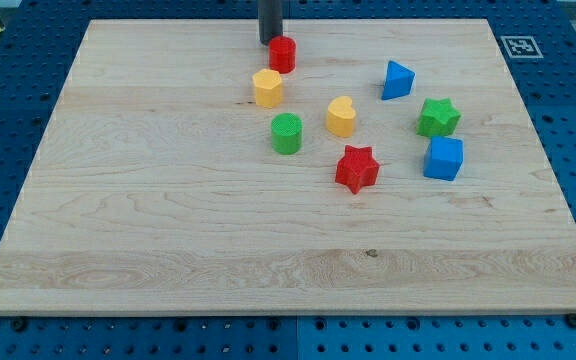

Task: Push the red circle towards blue triangle

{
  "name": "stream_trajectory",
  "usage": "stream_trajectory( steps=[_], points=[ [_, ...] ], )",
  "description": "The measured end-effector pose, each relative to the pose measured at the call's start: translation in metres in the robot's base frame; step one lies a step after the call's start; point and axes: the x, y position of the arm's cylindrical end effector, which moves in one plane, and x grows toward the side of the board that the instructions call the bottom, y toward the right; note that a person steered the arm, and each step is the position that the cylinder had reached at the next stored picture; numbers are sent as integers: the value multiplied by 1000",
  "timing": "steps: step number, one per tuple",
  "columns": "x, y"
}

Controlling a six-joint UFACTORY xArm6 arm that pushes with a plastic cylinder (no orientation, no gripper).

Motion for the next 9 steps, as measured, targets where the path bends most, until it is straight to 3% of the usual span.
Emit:
stream_trajectory(
  steps=[5, 9],
  points=[
    [82, -21],
    [69, -10]
  ],
)
